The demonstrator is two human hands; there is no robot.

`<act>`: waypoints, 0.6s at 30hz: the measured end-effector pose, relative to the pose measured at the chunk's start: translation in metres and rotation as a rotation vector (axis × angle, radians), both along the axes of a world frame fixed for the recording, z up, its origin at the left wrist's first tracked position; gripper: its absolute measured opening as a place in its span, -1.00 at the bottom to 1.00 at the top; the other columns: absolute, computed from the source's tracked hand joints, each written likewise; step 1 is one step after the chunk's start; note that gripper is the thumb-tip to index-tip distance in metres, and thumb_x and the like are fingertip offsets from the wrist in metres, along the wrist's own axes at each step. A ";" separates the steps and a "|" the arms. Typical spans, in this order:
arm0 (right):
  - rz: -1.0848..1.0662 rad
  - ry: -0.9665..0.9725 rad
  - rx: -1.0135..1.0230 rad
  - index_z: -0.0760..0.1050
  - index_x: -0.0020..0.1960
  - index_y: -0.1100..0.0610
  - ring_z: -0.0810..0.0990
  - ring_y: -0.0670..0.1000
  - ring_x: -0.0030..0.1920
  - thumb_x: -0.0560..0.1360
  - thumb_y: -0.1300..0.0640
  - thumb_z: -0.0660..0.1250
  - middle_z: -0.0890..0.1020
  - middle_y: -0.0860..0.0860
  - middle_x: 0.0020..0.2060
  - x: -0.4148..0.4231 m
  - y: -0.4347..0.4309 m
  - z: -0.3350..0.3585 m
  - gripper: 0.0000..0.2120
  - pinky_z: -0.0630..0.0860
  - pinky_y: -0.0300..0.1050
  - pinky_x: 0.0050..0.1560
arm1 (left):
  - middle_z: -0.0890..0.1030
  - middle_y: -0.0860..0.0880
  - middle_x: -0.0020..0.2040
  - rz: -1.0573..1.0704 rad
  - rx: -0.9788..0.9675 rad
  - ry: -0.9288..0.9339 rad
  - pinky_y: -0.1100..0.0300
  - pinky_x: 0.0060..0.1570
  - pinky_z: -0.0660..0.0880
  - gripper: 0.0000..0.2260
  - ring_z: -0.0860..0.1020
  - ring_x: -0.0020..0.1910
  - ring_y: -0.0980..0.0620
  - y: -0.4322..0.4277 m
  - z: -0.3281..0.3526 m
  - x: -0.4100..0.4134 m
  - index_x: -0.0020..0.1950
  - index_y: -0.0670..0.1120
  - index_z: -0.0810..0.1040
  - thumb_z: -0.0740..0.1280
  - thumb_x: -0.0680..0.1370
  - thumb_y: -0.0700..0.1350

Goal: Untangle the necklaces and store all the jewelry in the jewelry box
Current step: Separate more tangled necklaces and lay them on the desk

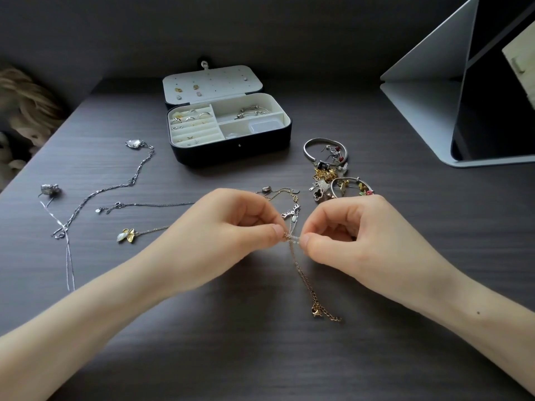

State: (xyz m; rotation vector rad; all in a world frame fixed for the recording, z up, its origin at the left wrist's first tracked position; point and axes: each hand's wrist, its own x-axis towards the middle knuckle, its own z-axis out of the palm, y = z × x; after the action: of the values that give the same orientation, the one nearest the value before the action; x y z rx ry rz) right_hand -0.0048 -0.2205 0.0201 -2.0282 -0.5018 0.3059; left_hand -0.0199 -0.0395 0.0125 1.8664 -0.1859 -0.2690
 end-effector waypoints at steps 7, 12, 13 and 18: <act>0.012 0.020 0.040 0.57 -0.34 0.14 0.39 -0.15 -0.45 0.31 0.12 0.36 0.52 -0.03 -0.48 0.000 0.001 0.000 -0.90 0.35 -0.27 -0.40 | 0.41 0.07 -0.51 0.005 0.142 -0.083 0.26 -0.45 0.23 -0.91 0.28 -0.47 0.08 0.003 0.001 -0.002 -0.23 0.00 0.52 0.28 0.34 -0.03; 0.010 0.060 0.097 0.56 -0.34 0.16 0.40 -0.13 -0.43 0.32 0.18 0.37 0.52 -0.03 -0.47 0.002 0.001 -0.002 -0.91 0.35 -0.25 -0.37 | 0.29 -0.10 -0.55 -0.058 0.162 -0.232 0.30 -0.50 0.20 -0.95 0.20 -0.51 -0.02 0.002 0.004 -0.005 -0.17 -0.03 0.50 0.28 0.41 -0.08; 0.007 0.072 0.107 0.56 -0.34 0.17 0.41 -0.13 -0.43 0.34 0.21 0.38 0.52 -0.03 -0.47 0.002 0.001 -0.003 -0.91 0.36 -0.25 -0.37 | 0.31 -0.10 -0.55 -0.072 0.187 -0.287 0.30 -0.49 0.21 -0.95 0.21 -0.51 -0.03 0.002 0.004 -0.006 -0.17 -0.03 0.49 0.29 0.42 -0.07; -0.003 0.186 0.164 0.58 -0.29 0.17 0.47 -0.03 -0.30 0.29 0.15 0.38 0.60 0.21 -0.32 0.004 0.001 -0.001 -0.92 0.39 -0.09 -0.21 | 0.28 0.03 -0.53 -0.125 0.344 -0.531 0.40 -0.46 0.17 -0.92 0.20 -0.51 0.09 0.001 0.001 -0.008 -0.14 0.01 0.47 0.32 0.45 -0.01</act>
State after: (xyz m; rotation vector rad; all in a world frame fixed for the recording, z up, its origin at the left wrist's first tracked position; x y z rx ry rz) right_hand -0.0009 -0.2199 0.0190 -1.8210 -0.3943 0.4333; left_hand -0.0275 -0.0381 0.0135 2.2422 -0.6543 0.1266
